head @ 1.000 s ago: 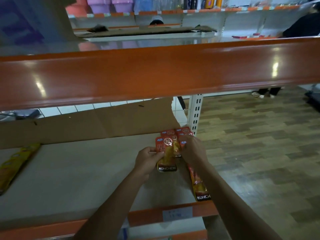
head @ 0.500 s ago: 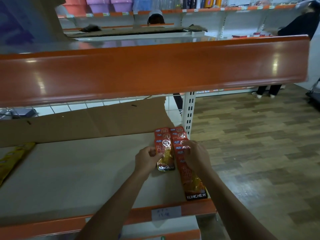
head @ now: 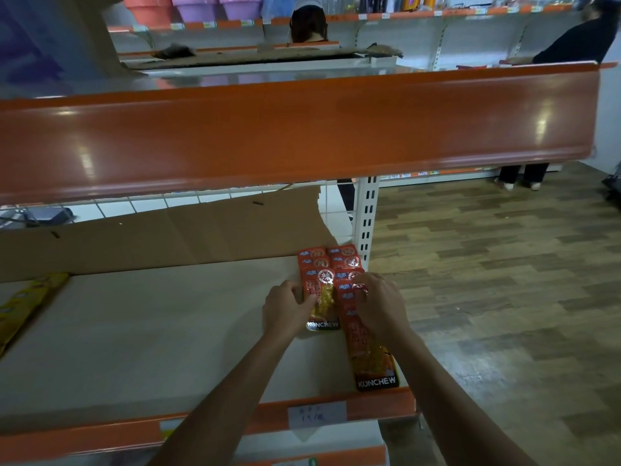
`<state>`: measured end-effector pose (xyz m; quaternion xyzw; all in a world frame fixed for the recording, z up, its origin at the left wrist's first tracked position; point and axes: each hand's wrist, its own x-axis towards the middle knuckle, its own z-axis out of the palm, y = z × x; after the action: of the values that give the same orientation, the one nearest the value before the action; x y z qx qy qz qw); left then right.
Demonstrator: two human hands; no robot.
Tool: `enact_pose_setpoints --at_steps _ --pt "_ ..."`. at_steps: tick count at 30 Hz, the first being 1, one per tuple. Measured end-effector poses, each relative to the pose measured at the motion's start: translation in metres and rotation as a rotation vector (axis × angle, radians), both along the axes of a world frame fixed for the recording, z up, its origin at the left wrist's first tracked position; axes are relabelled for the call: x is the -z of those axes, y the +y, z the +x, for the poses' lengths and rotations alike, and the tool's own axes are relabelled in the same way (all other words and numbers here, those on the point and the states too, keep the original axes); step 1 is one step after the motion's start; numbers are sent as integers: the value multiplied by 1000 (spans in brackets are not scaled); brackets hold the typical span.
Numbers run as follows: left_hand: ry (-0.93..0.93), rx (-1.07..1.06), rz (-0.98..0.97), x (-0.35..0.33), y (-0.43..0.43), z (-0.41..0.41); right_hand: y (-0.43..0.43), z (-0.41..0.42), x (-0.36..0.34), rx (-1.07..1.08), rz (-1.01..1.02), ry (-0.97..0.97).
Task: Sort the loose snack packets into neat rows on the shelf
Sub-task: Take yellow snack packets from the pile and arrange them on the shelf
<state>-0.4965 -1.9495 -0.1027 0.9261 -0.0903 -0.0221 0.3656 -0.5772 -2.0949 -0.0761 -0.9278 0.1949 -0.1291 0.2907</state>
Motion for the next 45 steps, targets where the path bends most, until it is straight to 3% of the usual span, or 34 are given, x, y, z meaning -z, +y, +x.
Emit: enact_pose_setpoints --at_steps 17,25,30,39,45 --pt "30 89 -110 -4 -5 1 -2 -1 5 -17 -15 7" --pt "-73 105 91 0 -6 -6 1 -1 5 -14 -8 14" --pt "-59 96 83 -1 -6 -6 1 -1 5 -21 -18 2" --pt "152 59 -156 -14 -11 17 25 14 1 -229 -238 -48" --pt "191 90 -181 -19 -10 28 45 34 15 -352 -411 72"
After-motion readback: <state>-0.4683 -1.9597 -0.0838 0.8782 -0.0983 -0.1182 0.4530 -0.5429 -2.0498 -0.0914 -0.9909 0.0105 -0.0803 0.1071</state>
